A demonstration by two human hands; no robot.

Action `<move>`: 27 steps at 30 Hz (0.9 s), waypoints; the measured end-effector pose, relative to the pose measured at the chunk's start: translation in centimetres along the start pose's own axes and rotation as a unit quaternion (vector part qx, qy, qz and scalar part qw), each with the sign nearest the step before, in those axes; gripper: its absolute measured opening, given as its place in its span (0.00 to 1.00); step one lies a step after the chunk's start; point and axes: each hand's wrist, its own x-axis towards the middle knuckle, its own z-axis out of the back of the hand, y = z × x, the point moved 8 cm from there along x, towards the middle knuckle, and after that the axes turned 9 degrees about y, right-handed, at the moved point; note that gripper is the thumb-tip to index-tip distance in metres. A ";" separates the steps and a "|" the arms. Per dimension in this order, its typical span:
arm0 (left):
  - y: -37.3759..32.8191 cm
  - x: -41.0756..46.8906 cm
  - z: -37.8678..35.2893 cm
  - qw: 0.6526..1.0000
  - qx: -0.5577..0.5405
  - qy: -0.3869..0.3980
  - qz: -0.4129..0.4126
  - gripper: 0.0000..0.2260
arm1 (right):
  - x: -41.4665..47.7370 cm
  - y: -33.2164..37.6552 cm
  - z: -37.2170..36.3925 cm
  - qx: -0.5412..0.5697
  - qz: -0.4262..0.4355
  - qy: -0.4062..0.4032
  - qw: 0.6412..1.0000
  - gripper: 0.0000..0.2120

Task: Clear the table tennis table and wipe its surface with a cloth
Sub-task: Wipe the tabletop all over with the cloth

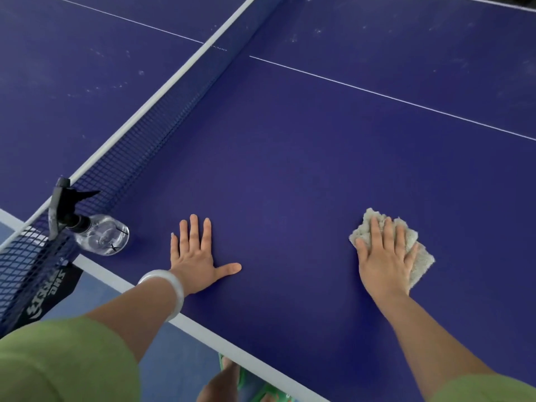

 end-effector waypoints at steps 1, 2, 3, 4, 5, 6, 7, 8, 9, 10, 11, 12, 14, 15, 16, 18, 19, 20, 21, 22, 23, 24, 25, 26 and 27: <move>0.0 0.0 0.0 1.000 0.003 0.004 0.003 0.56 | -0.7 0.4 -0.3 0.009 -0.022 -0.002 1.000 0.30; 0.0 0.1 0.0 1.000 0.007 0.007 0.006 0.56 | -1.8 1.5 -0.8 0.009 -0.029 -0.008 1.000 0.30; -0.1 0.2 -0.1 1.000 0.014 0.009 0.009 0.56 | -3.2 3.4 -1.4 -0.006 -0.009 -0.014 1.000 0.30; 0.0 0.2 0.0 1.000 0.020 0.011 0.011 0.56 | -4.9 5.9 -2.3 -0.028 0.039 -0.017 0.999 0.29; 0.0 0.2 0.0 0.999 0.027 0.015 0.014 0.56 | -6.8 8.6 -3.4 -0.052 0.109 -0.014 0.993 0.29; 0.1 0.1 -0.1 0.999 0.031 0.018 0.016 0.55 | -8.9 11.2 -4.6 -0.071 0.187 -0.006 0.980 0.30; 0.0 0.1 0.0 0.999 0.035 0.017 0.015 0.55 | -10.8 12.9 -5.6 -0.086 0.259 0.005 0.962 0.30; 0.1 0.1 -0.1 0.999 0.037 0.017 0.015 0.55 | -12.1 13.7 -6.3 -0.100 0.320 0.017 0.942 0.29; 0.1 0.1 -0.1 0.999 0.038 0.016 0.015 0.54 | -12.5 13.6 -6.5 -0.116 0.361 0.026 0.925 0.29; 0.0 0.2 0.0 0.999 0.040 0.013 0.012 0.54 | -12.1 12.7 -6.2 -0.132 0.378 0.023 0.916 0.28; -0.1 0.2 0.1 0.999 0.042 0.011 0.010 0.54 | -11.2 11.1 -5.6 -0.145 0.365 0.015 0.919 0.28; -0.1 0.1 0.1 0.999 0.043 0.008 0.009 0.54 | -9.9 8.9 -4.8 -0.145 0.319 -0.003 0.937 0.28; -0.2 0.0 0.2 0.999 0.043 -0.002 0.007 0.55 | -7.1 3.1 -3.1 -0.089 0.136 -0.011 0.987 0.28; -0.2 0.0 0.2 0.999 0.041 -0.006 0.006 0.55 | -6.8 0.8 -2.7 -0.045 0.039 -0.005 0.998 0.28; -0.2 0.0 0.2 0.999 0.035 -0.005 0.003 0.55 | -7.0 -0.4 -2.6 -0.004 -0.032 -0.004 0.999 0.28; -0.3 0.2 0.0 1.000 0.030 0.005 -0.003 0.55 | -8.6 1.0 -3.2 0.045 -0.103 -0.015 0.994 0.30; -0.3 0.2 0.0 0.999 0.033 0.010 -0.007 0.55 | -9.6 2.9 -3.6 0.050 -0.109 -0.020 0.993 0.30; -0.3 0.3 -0.1 0.999 0.036 0.016 -0.011 0.55 | -10.6 5.3 -4.2 0.044 -0.095 -0.020 0.994 0.30; -0.3 0.4 -0.1 0.999 0.038 0.021 -0.021 0.54 | -11.6 8.2 -5.0 0.030 -0.058 -0.017 0.998 0.30; -0.1 0.4 -0.1 0.998 0.036 0.023 -0.039 0.53 | -12.8 11.2 -5.9 0.006 -0.001 -0.015 1.000 0.29; 0.2 0.3 0.0 0.997 0.031 0.021 -0.062 0.50 | -14.1 14.1 -6.9 -0.022 0.068 -0.009 0.997 0.29; 0.8 0.1 0.1 0.995 0.027 0.015 -0.090 0.47 | -15.4 16.3 -7.8 -0.049 0.137 -0.003 0.989 0.29; 1.7 0.0 0.3 0.993 0.024 0.004 -0.114 0.44 | -16.3 17.5 -8.4 -0.072 0.191 -0.001 0.979 0.29; 3.0 -0.3 0.3 0.991 0.024 -0.011 -0.128 0.41 | -16.7 17.8 -8.6 -0.091 0.226 -0.003 0.970 0.29; 4.6 -0.5 0.2 0.991 0.026 -0.028 -0.132 0.40 | -16.7 17.2 -8.6 -0.108 0.239 -0.010 0.965 0.29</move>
